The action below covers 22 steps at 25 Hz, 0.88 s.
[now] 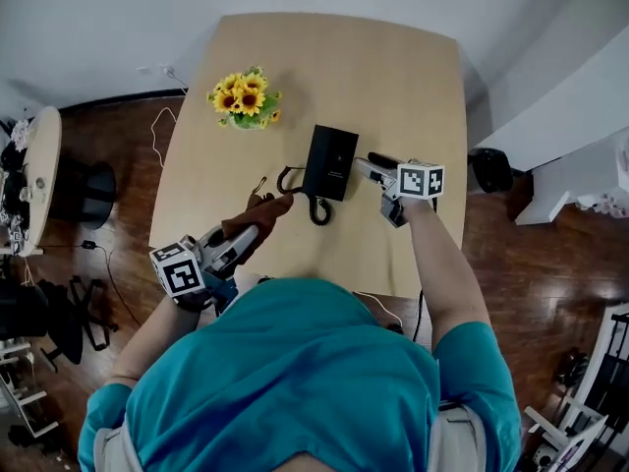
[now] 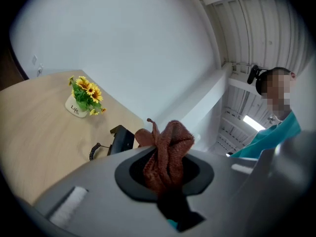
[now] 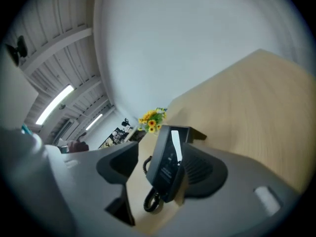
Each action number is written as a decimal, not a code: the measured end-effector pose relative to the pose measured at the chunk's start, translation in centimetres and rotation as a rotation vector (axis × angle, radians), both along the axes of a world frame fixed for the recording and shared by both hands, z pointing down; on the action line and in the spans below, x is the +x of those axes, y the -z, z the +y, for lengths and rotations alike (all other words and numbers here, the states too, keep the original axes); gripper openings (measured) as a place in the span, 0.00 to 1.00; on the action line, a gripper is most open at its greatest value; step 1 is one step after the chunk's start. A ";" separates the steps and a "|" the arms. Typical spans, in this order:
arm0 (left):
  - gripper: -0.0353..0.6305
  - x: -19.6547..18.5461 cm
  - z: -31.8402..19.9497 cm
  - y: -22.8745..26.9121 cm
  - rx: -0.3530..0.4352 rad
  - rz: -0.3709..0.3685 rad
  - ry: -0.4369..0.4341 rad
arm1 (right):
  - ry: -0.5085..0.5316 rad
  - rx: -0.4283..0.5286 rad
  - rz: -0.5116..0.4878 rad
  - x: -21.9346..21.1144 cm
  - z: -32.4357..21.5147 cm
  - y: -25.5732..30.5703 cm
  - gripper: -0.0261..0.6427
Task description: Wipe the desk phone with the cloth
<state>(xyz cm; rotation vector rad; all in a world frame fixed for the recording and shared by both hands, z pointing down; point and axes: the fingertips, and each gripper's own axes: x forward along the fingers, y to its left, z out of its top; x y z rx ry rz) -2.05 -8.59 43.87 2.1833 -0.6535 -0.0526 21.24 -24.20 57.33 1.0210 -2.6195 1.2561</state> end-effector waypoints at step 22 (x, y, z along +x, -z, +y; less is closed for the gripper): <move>0.16 -6.8 -3.9 -3.0 -0.122 -0.017 -0.043 | 0.176 -0.206 -0.275 -4.5 -6.6 -6.6 0.48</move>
